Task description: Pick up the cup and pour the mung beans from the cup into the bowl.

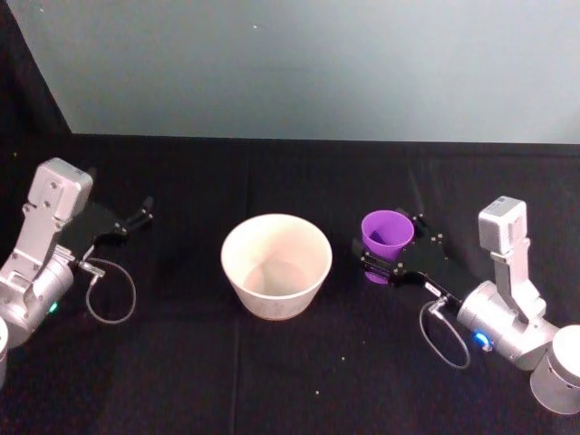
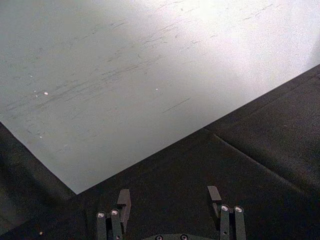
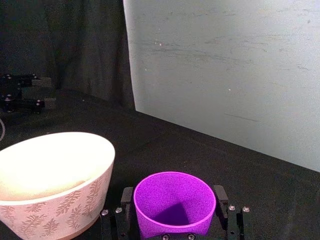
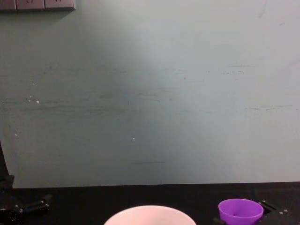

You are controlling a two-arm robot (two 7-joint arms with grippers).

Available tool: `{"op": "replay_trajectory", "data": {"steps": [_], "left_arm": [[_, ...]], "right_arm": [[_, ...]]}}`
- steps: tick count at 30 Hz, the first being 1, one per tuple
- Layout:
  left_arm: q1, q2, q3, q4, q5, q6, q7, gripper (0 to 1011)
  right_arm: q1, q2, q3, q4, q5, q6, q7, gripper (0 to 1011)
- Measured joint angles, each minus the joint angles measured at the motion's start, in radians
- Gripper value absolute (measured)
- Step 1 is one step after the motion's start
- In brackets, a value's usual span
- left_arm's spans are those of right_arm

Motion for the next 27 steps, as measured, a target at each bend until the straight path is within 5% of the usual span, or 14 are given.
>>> {"op": "replay_trajectory", "data": {"steps": [13,19,27], "left_arm": [[0.0,0.0,0.0,0.0,0.0,0.0,0.0,1000],[0.0,0.0,0.0,0.0,0.0,0.0,0.0,1000],[0.0,0.0,0.0,0.0,0.0,0.0,0.0,1000]], "right_arm": [[0.0,0.001,-0.001,0.0,0.001,-0.001,0.0,781],[-0.002,0.002,0.0,-0.004,0.0,-0.001,-0.002,754],[-0.064,0.043,0.043,-0.172,-0.001,0.063,-0.014,747]]}}
